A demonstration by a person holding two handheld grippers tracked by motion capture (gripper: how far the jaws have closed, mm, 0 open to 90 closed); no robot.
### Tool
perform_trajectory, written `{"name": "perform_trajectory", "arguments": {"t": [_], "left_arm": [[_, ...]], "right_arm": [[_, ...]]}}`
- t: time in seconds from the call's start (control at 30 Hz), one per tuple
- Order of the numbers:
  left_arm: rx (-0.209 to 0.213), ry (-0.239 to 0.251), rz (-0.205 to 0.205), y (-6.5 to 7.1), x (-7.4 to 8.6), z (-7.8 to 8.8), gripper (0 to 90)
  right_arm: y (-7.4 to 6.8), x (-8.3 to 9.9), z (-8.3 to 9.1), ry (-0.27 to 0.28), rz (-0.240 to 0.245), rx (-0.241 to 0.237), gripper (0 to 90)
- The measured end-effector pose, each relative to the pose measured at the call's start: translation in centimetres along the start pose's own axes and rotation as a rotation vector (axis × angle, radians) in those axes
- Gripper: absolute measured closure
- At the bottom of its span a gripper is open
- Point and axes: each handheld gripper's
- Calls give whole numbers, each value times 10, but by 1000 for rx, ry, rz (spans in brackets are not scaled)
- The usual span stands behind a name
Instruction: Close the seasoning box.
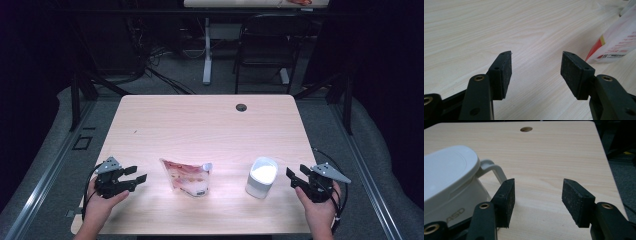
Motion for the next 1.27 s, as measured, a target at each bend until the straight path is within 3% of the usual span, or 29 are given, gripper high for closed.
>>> {"name": "perform_trajectory", "arguments": {"t": [0.23,0.47,0.53,0.87,1.27], "left_arm": [[5,-21,-14,3,2,-7,426],[15,-38,-14,6,3,-13,426],[16,-54,-27,5,3,-14,426],[6,-52,-10,4,5,-17,427],[7,-53,-5,3,5,-17,427]], "right_arm": [[0,6,-8,-67,2,-36,484],[-3,11,-16,-105,1,-35,485],[-4,11,-16,-101,0,-36,485],[2,12,-17,-107,-37,-28,482],[3,12,-17,-94,-45,-13,460]]}}
Point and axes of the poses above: each handheld gripper's, and its own axes: z roughly backward along the jaws, x roughly out of its underside, y roughly to its right, and after that the axes turned 1 degree about y, right-handed
